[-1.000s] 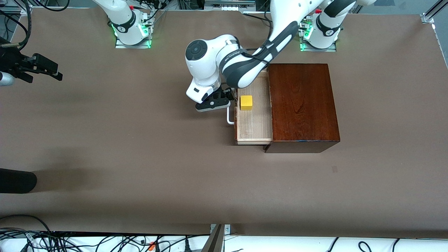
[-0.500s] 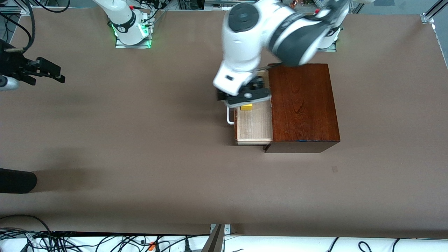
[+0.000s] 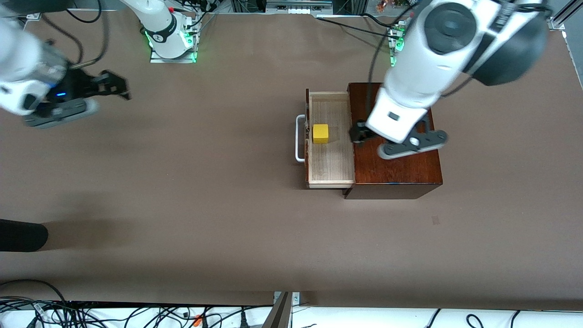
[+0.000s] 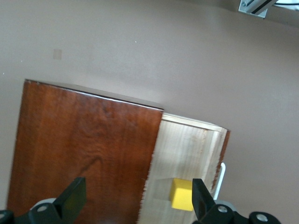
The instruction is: Open drawer, take yellow block, close drawer
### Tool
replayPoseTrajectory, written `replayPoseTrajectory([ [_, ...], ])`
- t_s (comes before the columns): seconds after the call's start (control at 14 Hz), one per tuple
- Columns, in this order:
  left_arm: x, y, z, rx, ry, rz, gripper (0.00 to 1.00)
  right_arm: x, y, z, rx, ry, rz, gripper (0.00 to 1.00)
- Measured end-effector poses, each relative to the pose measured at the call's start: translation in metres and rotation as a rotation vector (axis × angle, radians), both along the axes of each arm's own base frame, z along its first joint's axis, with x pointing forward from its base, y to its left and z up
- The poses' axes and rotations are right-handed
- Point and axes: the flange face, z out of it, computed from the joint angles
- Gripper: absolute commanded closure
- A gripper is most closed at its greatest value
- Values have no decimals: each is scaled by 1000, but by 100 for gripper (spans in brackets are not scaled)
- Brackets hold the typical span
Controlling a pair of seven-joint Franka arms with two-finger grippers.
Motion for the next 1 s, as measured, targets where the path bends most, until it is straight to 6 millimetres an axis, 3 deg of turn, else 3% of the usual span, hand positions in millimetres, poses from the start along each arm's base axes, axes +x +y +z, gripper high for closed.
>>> replayPoseTrajectory([
  [0.29,11,107,17,-51,11,-115,0,-40,130,1,31,-40,266,0],
  [0.5,0,177,36,-44,-11,-171,0,-57,214,-23,83,-106,413,0],
  [0.64,-10,203,45,-33,-17,-190,0,-65,272,-57,111,-151,503,0],
  [0.79,-16,215,49,-28,-10,-212,0,-77,326,-95,113,-204,598,0],
  [1.0,-20,223,52,-27,-1,-237,0,-82,380,-143,118,-271,711,0],
])
